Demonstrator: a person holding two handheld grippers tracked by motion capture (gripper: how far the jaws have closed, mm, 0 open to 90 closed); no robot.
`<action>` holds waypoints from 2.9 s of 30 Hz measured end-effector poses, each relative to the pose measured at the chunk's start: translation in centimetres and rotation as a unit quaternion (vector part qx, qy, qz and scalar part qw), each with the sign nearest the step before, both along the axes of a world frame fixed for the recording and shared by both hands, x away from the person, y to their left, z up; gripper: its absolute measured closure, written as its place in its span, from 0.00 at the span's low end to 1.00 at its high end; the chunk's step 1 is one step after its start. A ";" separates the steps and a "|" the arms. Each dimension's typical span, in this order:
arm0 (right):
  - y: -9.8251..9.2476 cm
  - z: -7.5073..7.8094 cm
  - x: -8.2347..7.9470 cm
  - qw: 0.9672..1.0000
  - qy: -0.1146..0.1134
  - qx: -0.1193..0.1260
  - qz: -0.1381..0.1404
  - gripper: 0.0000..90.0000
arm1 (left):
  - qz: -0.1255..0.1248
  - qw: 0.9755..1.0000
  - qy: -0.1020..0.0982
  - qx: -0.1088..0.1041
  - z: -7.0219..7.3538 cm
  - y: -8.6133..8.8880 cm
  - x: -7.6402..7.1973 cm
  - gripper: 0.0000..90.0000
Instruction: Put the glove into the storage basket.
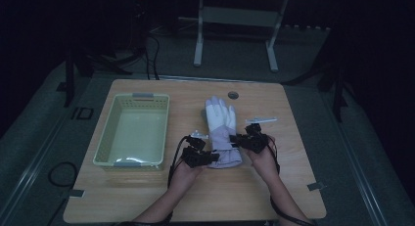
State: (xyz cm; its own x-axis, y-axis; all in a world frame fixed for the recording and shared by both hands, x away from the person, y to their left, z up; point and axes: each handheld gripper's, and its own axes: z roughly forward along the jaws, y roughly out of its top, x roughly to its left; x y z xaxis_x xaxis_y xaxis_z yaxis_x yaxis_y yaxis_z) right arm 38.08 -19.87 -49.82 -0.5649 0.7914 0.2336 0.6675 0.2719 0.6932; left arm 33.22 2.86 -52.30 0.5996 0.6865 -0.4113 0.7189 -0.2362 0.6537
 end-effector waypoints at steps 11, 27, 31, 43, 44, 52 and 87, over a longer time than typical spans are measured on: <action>1.4 3.1 -0.5 1.000 -0.028 -0.002 0.008 0.88 | -0.007 1.000 -0.018 0.005 3.1 1.5 -0.2 0.83; 5.4 6.3 -0.5 0.998 -0.060 -0.013 0.033 0.88 | -0.005 0.999 -0.031 0.021 6.3 5.4 -0.3 0.83; 6.4 6.7 -0.3 0.997 -0.064 -0.009 0.039 0.88 | -0.003 0.999 -0.035 0.022 6.8 6.4 -0.4 0.83; 11.2 8.1 -0.3 0.995 -0.071 -0.007 0.062 0.88 | 0.009 0.999 -0.038 0.034 8.4 11.1 -1.1 0.83; 11.6 8.1 -0.4 0.995 -0.072 -0.006 0.064 0.88 | 0.011 0.999 -0.037 0.035 8.5 11.5 -1.2 0.83; 14.9 8.3 -0.4 0.995 -0.071 0.004 0.076 0.88 | 0.017 0.998 -0.038 0.050 9.1 14.8 -1.7 0.83; 27.5 0.8 1.3 0.997 0.017 -0.015 0.078 0.88 | 0.017 0.990 0.081 0.110 3.4 25.8 1.0 0.83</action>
